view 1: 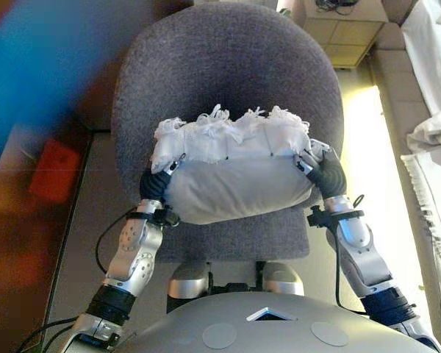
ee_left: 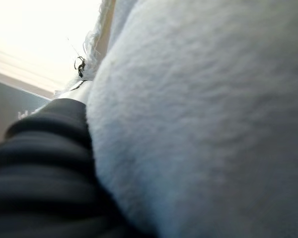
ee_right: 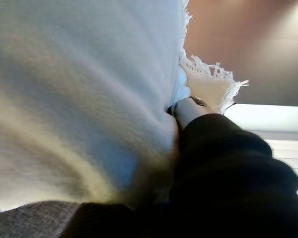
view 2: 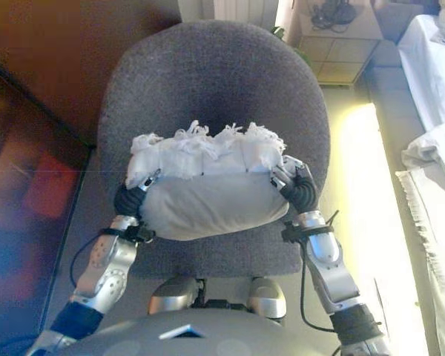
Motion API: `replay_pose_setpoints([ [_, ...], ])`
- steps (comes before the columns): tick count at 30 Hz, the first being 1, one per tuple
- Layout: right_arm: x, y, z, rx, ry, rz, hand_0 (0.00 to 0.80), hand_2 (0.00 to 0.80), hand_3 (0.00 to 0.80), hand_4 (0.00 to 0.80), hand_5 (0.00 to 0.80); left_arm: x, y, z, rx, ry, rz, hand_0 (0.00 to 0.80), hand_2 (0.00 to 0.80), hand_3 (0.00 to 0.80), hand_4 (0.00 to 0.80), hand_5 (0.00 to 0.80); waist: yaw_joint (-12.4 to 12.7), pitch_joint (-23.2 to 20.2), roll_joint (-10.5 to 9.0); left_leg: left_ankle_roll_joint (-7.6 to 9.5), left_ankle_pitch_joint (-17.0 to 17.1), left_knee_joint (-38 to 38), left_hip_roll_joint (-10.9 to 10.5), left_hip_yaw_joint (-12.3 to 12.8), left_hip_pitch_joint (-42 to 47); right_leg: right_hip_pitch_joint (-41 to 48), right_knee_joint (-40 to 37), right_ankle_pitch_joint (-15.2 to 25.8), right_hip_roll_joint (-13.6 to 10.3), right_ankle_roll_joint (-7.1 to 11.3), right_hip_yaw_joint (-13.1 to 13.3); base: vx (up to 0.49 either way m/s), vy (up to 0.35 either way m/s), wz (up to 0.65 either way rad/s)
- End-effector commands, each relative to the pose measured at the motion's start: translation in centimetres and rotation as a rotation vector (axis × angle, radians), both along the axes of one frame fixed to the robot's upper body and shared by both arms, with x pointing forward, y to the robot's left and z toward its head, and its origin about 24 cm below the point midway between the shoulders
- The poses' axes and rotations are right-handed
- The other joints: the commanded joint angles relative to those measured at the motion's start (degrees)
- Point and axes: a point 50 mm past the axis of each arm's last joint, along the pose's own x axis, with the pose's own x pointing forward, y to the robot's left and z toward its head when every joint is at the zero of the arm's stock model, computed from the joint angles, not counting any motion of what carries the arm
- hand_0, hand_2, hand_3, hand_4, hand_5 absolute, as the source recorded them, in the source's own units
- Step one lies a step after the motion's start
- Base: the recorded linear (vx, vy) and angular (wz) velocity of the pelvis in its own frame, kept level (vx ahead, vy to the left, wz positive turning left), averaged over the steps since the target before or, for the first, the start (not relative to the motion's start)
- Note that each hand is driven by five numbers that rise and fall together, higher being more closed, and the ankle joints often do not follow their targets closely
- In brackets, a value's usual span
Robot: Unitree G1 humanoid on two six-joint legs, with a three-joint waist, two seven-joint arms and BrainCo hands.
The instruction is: Pick up the cushion and take it to the sofa
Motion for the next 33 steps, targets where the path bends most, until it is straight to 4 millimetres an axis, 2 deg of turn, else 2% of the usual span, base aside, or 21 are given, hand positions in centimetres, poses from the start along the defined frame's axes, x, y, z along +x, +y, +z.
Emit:
replay_pose_setpoints([
  [1,0.3,2.0,3.8,0.074,-0.214,0.105,0.800,0.800,0.800,0.800,0.800,1.2,-0.8,5.8,-0.043,-0.307,-0.050,0.800,0.800,0.800,0.800,0.800,-0.2,-1.2,-0.98,-0.26,-4.4,3.1,1.8,0.3,-2.2,-1.0,2.1,2.5,-1.4,2.13,-3.3,0.077,-0.047,-0.38],
  [5,1.1,2.5,3.9,0.043,-0.232,0.101,0.800,0.800,0.800,0.800,0.800,1.8,-1.5,6.2,-0.041,-0.321,-0.038,0.800,0.800,0.800,0.800,0.800,-0.1,-0.4,-1.05,0.12,-4.7,3.2,0.6,-0.7,-3.6,-1.2,-3.2,3.3,-0.5,0.97,-1.8,0.038,-0.056,-0.17],
  [9,2.5,3.1,4.8,0.018,-0.282,0.089,0.800,0.800,0.800,0.800,0.800,2.5,-2.8,7.0,-0.038,-0.375,-0.053,0.800,0.800,0.800,0.800,0.800,1.1,0.9,-1.26,-0.18,-4.7,4.2,0.2,-1.1,-6.8,-2.3,-6.3,4.8,-0.4,0.64,-1.7,-0.061,-0.069,0.02],
  [13,4.3,3.7,6.3,0.007,-0.368,0.071,0.800,0.800,0.800,0.800,0.800,4.3,-4.1,8.8,-0.018,-0.468,-0.069,0.800,0.800,0.800,0.800,0.800,1.4,4.5,-0.95,-0.38,-3.5,3.2,0.2,-1.2,-10.7,-5.2,-8.1,5.8,-0.2,0.47,-1.4,-0.208,-0.033,0.04],
  [17,6.0,4.3,6.9,-0.006,-0.363,0.077,0.800,0.800,0.800,0.800,0.800,6.2,-4.7,9.2,-0.011,-0.477,-0.018,0.800,0.800,0.800,0.800,0.800,0.8,7.2,-0.56,-0.74,-2.4,3.0,0.1,-1.6,-13.5,-7.7,-8.7,6.5,-0.1,0.22,-0.8,-0.115,0.016,0.00],
  [20,7.4,4.7,6.9,-0.082,-0.375,0.064,0.800,0.800,0.800,0.800,0.800,7.5,-5.3,9.6,0.002,-0.495,0.010,0.800,0.800,0.800,0.800,0.800,0.6,8.6,-0.51,-1.01,-2.1,2.6,0.0,-1.9,-14.6,-8.8,-9.6,7.0,-0.3,0.14,-0.8,-0.065,0.002,0.00],
  [27,12.1,6.5,8.8,-0.098,-0.356,0.007,0.800,0.800,0.800,0.800,0.800,10.9,-6.8,10.2,0.039,-0.457,0.110,0.800,0.800,0.800,0.800,0.800,1.1,11.4,-1.66,-1.88,-2.0,2.2,0.3,-2.3,-16.7,-11.4,-10.3,7.9,-0.2,0.31,-1.1,-0.042,-0.026,0.02],
  [33,16.5,5.4,11.7,-0.127,-0.298,-0.113,0.800,0.800,0.800,0.800,0.800,15.2,-7.5,12.3,0.112,-0.400,0.163,0.800,0.800,0.800,0.800,0.800,0.7,14.4,-1.77,-2.88,-1.1,3.8,0.6,-1.8,-20.6,-15.9,-8.2,8.7,-0.5,0.52,-1.8,-0.094,0.020,0.07],
])
